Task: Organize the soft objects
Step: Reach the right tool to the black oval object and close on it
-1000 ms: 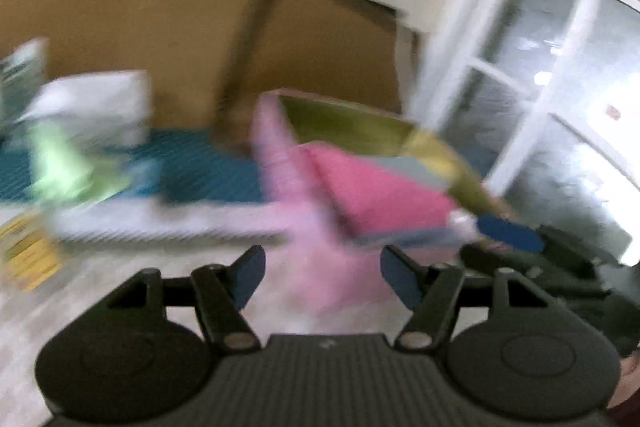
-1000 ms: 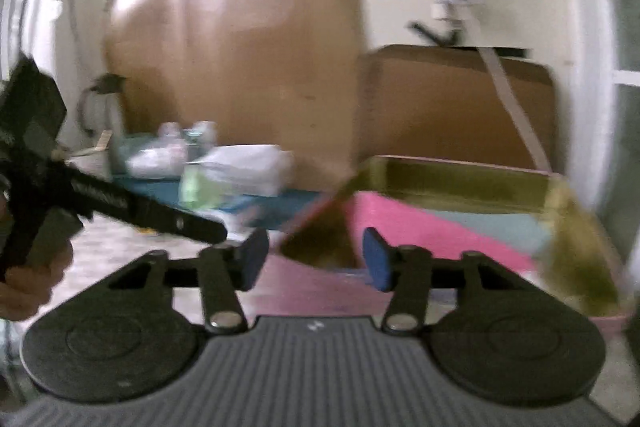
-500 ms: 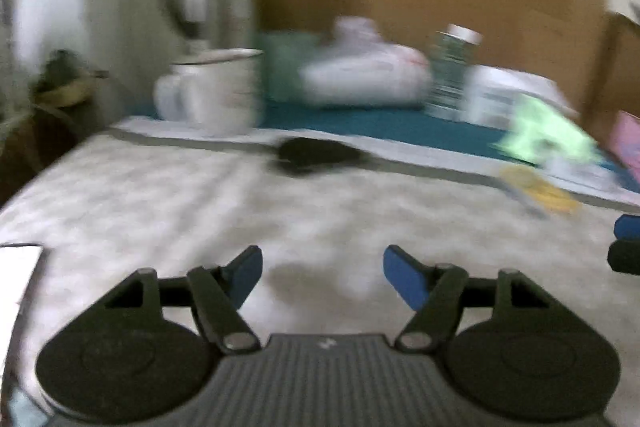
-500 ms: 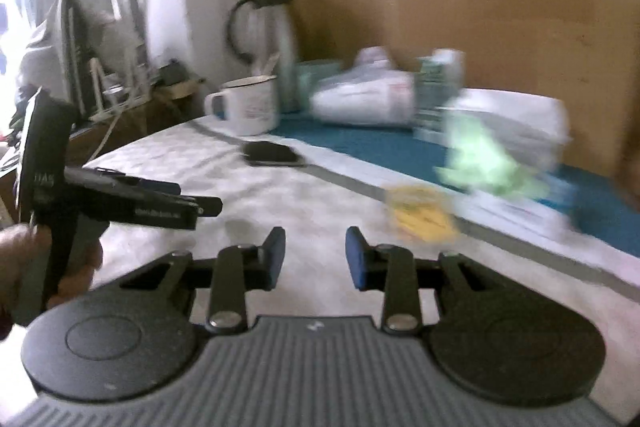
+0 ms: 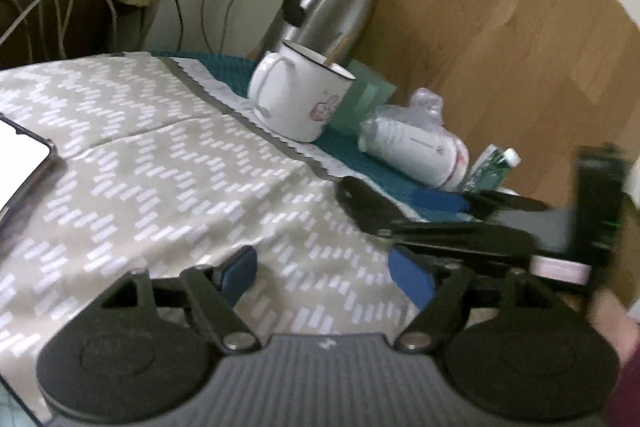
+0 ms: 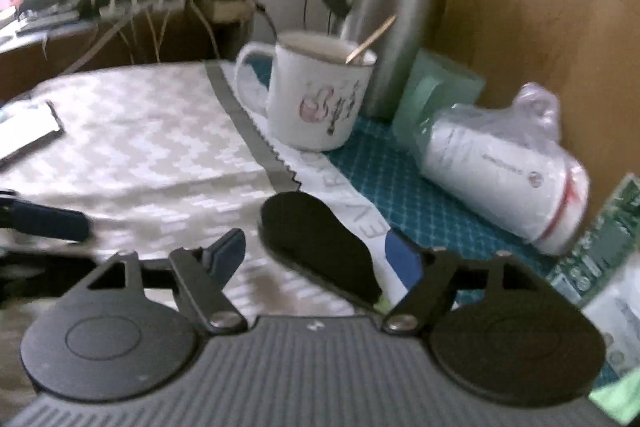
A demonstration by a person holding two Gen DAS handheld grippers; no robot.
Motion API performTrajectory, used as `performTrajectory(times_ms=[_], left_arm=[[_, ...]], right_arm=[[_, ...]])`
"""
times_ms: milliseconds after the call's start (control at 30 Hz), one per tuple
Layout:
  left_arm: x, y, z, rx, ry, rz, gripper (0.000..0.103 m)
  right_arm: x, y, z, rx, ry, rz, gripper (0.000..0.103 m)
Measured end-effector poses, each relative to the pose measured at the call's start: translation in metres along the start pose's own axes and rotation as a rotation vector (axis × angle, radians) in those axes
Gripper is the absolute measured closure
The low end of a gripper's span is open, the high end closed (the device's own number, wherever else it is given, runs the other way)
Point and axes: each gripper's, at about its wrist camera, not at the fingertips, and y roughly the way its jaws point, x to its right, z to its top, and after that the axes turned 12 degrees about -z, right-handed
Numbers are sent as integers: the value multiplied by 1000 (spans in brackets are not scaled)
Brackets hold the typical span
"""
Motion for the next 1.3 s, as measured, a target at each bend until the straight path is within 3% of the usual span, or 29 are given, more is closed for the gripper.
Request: performTrajectory(times_ms=[133,300,500,633,867,1000,1100,1200,1300], left_arm=[[-2,-2,0,9,-7,-15,26],[-7,-3,1,15,-43,-30,23],[-4,-3,0,3,-23,-16,23],[8,5,-1,-40,55,8,18],[43,24,-14,-153,274,69,15],[58,26,-22,-178,325,73,22],[78,26,-36,-219,263,-39,23],[122,33,-63,-298,296,-183,29],[170,42,-91,-414,334,-323,29]], right_arm=[[20,15,3,-77,170,91,30],[15,-7,-7,-82,149,74,31],[15,-64,-49,-74,158,77,31],[16,-108,-82,-89,188,57,31],[24,-196,-157,-78,267,-128,31],[31,-240,-199,-76,339,-256,31],[40,-268,-228,-79,420,-346,31],[47,-288,-250,-83,505,-420,30],[46,-300,-261,-82,525,-452,17]])
